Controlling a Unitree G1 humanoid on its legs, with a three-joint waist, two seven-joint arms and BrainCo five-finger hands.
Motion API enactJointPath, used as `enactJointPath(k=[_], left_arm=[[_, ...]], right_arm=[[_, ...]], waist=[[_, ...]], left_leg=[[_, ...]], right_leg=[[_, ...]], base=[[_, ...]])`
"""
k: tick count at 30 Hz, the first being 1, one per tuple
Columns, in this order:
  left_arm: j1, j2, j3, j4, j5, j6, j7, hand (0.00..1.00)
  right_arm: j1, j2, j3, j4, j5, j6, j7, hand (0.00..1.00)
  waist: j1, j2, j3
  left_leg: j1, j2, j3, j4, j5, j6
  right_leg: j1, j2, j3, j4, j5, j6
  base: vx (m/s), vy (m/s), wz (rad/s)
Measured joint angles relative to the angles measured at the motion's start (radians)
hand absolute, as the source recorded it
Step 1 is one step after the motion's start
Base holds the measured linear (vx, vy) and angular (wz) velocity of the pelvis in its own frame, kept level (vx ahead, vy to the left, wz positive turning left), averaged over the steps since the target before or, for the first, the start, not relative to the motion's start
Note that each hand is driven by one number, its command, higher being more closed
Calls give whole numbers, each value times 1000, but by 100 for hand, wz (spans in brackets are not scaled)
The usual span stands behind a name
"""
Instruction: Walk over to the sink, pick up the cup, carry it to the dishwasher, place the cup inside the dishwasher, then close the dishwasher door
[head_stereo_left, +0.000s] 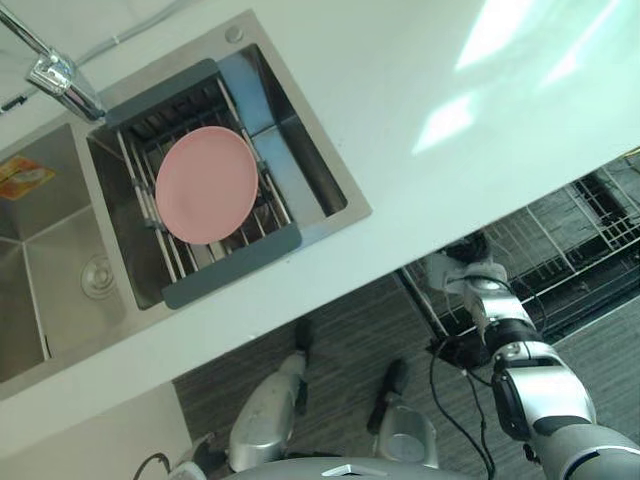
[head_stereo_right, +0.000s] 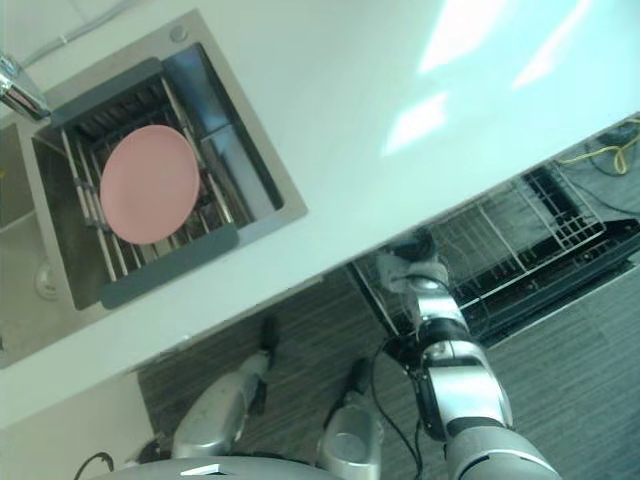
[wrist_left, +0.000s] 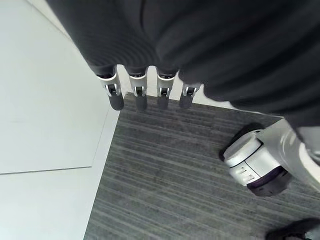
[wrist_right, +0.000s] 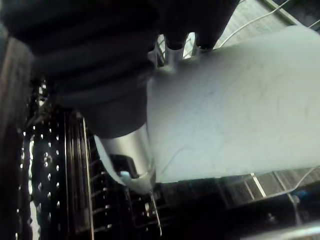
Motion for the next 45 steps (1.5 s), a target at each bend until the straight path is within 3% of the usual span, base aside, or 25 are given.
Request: enactJointPath(k=[6, 7, 17, 25, 27, 31, 36, 40, 45], left_arm=[[1, 2, -38, -8, -19, 2, 10, 0], [1, 2, -39, -21, -19, 4, 9, 0], [1, 5, -48, -40, -36, 29, -9, 0], [0, 5, -37, -43, -15, 52, -34, 0], [2, 7, -27, -40, -5, 59, -42, 0], [18, 12, -2, -15, -9, 71, -51, 0], [24, -8, 181, 73, -71, 89, -47, 0], [22, -42, 326, 142, -132, 99, -30, 0], [11, -66, 379, 161, -196, 126, -29, 0]], right_arm=[[-78, -22, 59, 33, -82, 1, 74, 100], [-81, -31, 76, 33, -92, 0, 86, 0], [-85, -36, 132, 54, -92, 21, 130, 0], [-12, 5, 72, 47, -49, 42, 107, 0], [49, 35, 44, -18, -12, 41, 96, 0], [240, 108, 20, -184, 36, 38, 72, 0], [437, 155, -91, -370, 93, 67, 82, 0], [534, 169, -244, -460, 119, 66, 125, 0], [586, 170, -336, -498, 236, 70, 197, 0]], waist=[[8, 19, 23], [10, 20, 29], [6, 23, 35], [9, 14, 31], [7, -4, 20], [5, -78, -76], [-23, -139, -194], [-64, -158, -243], [-103, -162, -287]], left_leg=[[-22, 0, -12, 0, 5, -1], [-22, -1, -14, 0, 5, -1], [-23, 2, -25, 0, 7, -6], [15, 4, -5, 0, -1, -16], [33, 9, 5, 0, -8, -15], [78, 20, 70, 0, -36, -13], [147, 34, 153, -1, -80, -17], [202, 46, 218, -1, -103, -20], [232, 64, 265, -1, -122, -32]], right_leg=[[-18, 0, -14, 10, -1, 0], [-18, -1, -16, 13, -3, 0], [-17, 1, -23, 19, -18, -10], [19, 0, -16, 16, -13, -1], [34, 1, -9, 12, -13, -1], [51, 5, 44, 1, -17, -2], [81, 17, 115, -16, -22, -3], [101, 27, 179, -30, -15, -7], [109, 41, 225, -46, -9, -14]], base=[[-2, -9, 5], [21, -20, 5], [5, -10, 2], [3, -4, -2], [21, -20, -18], [46, -25, -39], [52, -27, -48], [27, -16, -48], [19, -17, -32]])
